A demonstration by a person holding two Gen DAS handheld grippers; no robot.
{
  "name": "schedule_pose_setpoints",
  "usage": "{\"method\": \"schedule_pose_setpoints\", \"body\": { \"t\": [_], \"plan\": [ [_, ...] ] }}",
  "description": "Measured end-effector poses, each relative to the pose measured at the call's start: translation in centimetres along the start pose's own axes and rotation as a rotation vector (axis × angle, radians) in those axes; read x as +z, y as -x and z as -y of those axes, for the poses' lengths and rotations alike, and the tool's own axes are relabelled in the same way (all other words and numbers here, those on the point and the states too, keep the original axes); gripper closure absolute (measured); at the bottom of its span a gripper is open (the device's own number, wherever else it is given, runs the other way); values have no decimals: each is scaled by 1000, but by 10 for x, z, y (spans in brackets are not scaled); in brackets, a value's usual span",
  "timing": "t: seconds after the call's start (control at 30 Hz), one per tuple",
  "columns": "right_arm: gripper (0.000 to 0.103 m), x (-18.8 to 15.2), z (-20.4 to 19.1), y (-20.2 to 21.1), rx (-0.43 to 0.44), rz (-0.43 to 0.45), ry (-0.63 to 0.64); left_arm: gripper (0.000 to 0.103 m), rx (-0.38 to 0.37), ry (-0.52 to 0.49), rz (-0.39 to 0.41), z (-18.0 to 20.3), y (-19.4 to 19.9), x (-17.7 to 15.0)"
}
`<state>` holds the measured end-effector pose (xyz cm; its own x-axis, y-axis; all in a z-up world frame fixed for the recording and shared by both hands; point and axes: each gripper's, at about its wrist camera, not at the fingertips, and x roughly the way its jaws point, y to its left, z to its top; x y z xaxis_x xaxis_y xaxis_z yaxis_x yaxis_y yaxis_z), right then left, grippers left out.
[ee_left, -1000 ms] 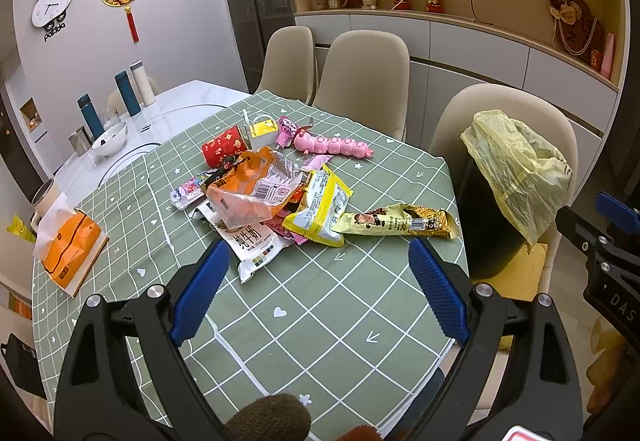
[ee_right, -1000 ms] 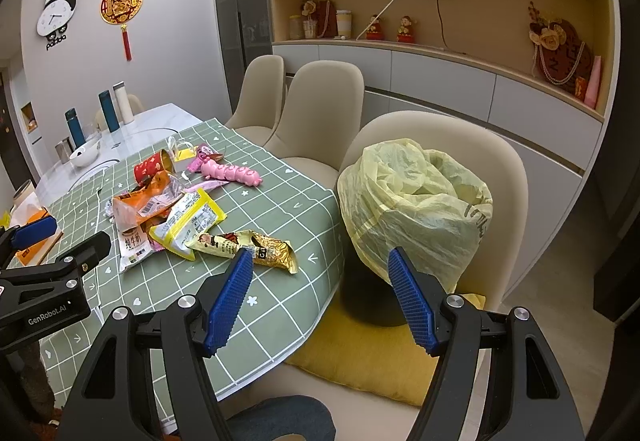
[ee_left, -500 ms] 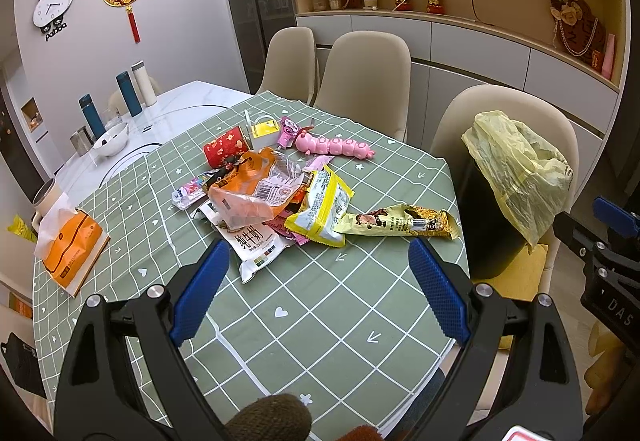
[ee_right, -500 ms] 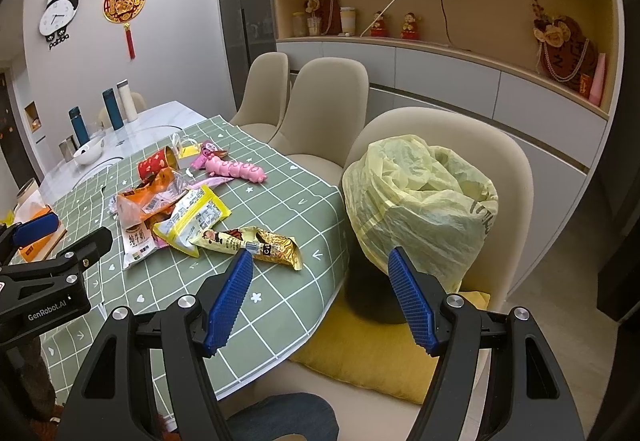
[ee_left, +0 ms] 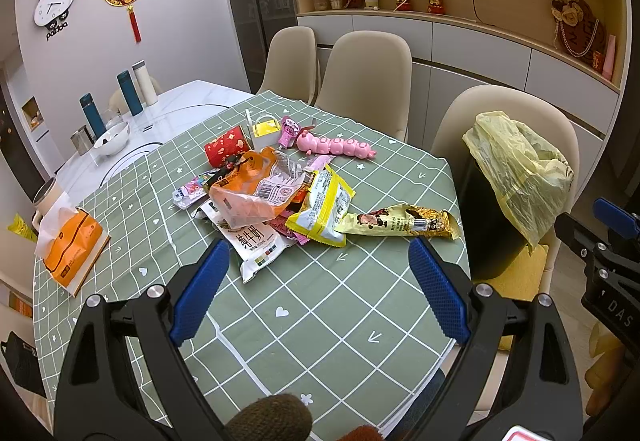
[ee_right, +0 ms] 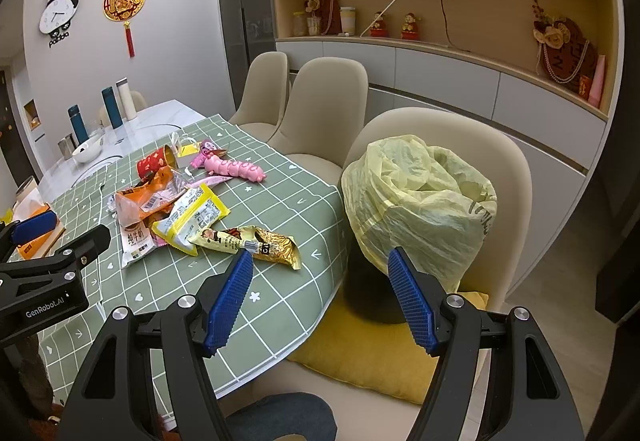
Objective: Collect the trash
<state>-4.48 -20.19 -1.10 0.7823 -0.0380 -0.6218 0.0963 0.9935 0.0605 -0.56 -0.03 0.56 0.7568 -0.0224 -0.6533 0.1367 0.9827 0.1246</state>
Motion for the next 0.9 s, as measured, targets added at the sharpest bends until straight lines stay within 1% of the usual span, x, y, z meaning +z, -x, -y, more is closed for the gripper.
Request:
{"method": "schedule_pose_setpoints", "body": {
  "t": [0.9],
  "plan": [
    [37,1,2,-1,-4,-8,0,16,-6,6,-5,-1,-2,-1]
  ]
}}
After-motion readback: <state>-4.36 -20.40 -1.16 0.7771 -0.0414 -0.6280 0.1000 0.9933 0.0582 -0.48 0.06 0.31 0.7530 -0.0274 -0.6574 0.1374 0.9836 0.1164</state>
